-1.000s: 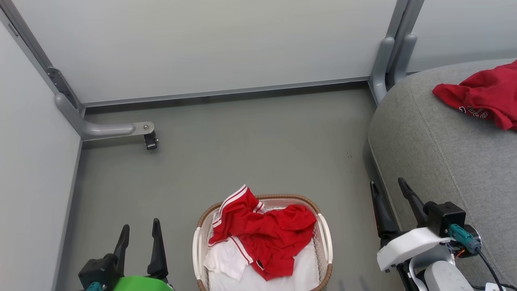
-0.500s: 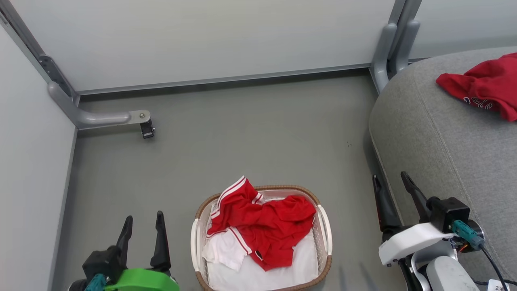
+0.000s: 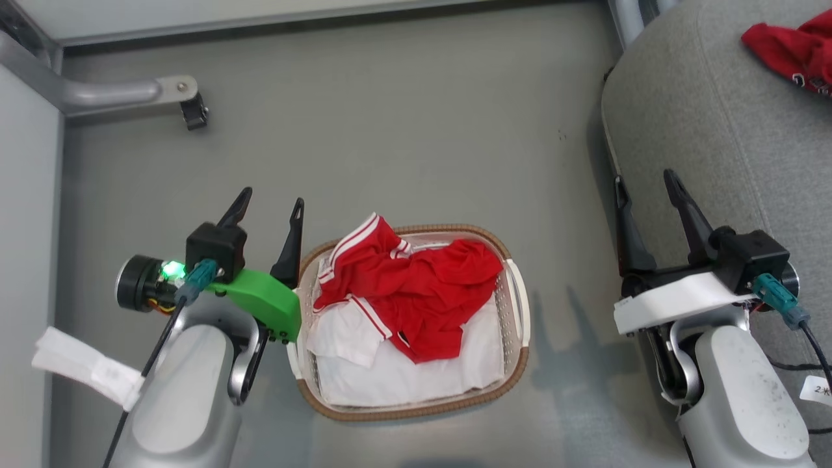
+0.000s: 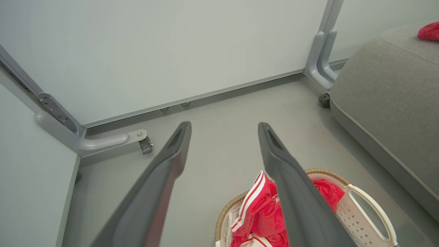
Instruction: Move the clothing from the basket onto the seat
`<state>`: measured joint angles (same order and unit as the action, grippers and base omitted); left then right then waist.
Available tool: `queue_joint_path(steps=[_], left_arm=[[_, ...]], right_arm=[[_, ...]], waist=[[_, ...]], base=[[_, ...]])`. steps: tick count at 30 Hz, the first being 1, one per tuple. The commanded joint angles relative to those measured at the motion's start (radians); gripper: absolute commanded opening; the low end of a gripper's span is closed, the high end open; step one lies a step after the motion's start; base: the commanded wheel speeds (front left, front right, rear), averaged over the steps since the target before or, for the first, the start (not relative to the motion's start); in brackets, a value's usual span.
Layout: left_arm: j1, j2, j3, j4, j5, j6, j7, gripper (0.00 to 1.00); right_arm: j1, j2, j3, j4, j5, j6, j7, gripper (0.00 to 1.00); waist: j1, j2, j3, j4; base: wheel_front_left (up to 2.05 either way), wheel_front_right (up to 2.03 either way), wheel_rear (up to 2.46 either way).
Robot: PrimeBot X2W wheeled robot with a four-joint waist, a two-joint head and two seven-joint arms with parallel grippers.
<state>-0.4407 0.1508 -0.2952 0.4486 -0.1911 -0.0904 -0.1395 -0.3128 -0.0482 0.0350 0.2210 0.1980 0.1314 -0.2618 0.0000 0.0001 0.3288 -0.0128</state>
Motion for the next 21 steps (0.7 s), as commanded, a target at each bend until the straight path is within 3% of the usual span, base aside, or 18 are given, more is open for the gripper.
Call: queue_joint_path(steps=[1, 9, 21], left_arm=[[-0.051, 0.014, -0.011, 0.026, 0.009, -0.008, 0.012, 1.0], [-0.216, 0.053, -0.113, 0.213, 0.055, -0.034, 0.045, 1.0], [-0.362, 0.064, -0.25, 0.469, 0.02, -0.041, 0.053, 1.0]], right_arm=[[-0.028, -0.004, 0.003, -0.011, 0.006, -0.001, -0.005, 1.0], [-0.113, -0.004, 0.032, -0.038, 0.033, -0.001, -0.005, 1.0], [-0.145, -0.003, 0.056, -0.048, 0.055, -0.001, -0.005, 1.0]], waist=[[0.0, -0.0001, 0.155, -0.057], [0.0, -0.0001, 0.311, -0.129], [0.0, -0.0001, 0.412, -0.177]], base=[[0.0, 0.0, 0.0], [0.0, 0.0, 0.0], [0.0, 0.0, 0.0]])
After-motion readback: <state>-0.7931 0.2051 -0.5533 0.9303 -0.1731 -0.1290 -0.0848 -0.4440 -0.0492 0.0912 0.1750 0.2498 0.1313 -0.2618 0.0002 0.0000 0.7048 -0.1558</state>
